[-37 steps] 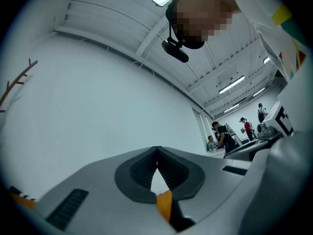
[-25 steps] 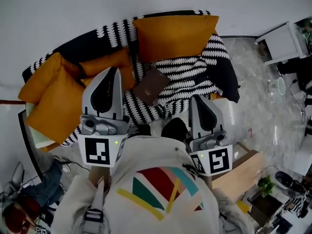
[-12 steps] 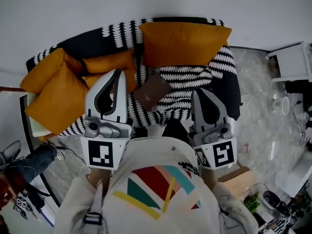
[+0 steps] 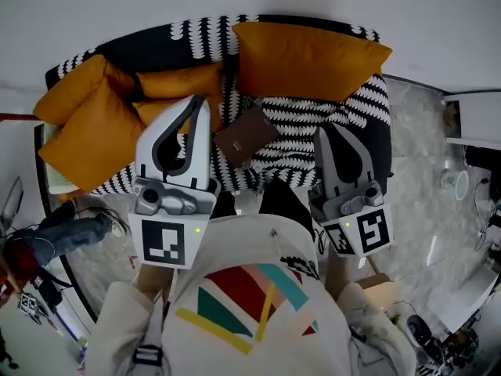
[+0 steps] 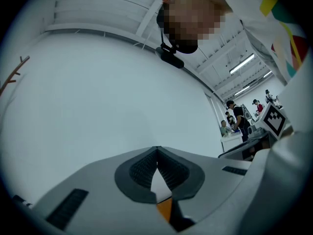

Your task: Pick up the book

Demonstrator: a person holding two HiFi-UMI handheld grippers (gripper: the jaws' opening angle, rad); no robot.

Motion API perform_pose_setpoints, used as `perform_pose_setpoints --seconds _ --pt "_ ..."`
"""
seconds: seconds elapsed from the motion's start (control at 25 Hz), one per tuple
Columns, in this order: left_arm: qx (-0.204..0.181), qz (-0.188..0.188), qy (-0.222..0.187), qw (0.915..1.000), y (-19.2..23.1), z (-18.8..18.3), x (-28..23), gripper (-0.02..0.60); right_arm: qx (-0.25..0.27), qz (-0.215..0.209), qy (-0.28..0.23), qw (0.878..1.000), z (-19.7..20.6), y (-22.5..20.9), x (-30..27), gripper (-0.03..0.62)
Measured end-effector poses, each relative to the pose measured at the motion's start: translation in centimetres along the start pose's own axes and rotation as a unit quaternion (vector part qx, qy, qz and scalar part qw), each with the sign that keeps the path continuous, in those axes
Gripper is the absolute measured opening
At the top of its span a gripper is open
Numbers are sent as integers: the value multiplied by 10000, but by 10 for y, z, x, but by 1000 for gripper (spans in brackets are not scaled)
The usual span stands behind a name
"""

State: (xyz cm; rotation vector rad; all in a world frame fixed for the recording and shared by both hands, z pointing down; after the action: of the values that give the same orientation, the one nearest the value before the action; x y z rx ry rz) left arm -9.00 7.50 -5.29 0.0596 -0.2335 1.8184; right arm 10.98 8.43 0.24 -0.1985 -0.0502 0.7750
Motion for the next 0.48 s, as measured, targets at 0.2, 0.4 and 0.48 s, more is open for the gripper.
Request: perform_pose_setpoints --seconds 0.2,0.4,0.48 --pt "78 71 160 9998 -11 32 -7 5 -925 71 -351 9951 33 -19 -1 277" --pt "358 265 431 9981 -30 111 -19 5 -1859 196 200 9822 128 -50 3 282" --pt "382 149 650 9970 -34 148 -23 5 -2487 51 365 9679 179 -63 -2 282"
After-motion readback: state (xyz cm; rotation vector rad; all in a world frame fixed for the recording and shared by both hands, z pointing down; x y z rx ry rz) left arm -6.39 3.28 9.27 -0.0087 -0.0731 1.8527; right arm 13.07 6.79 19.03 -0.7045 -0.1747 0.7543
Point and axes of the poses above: the fingertips, and each gripper's own axes: x backward along the fingers, y to its left, z out of its underside, the point moved 4 cm from there along x, backward along the fingers, and after that the axes turned 10 degrees about -z, right-handed, at the moved point
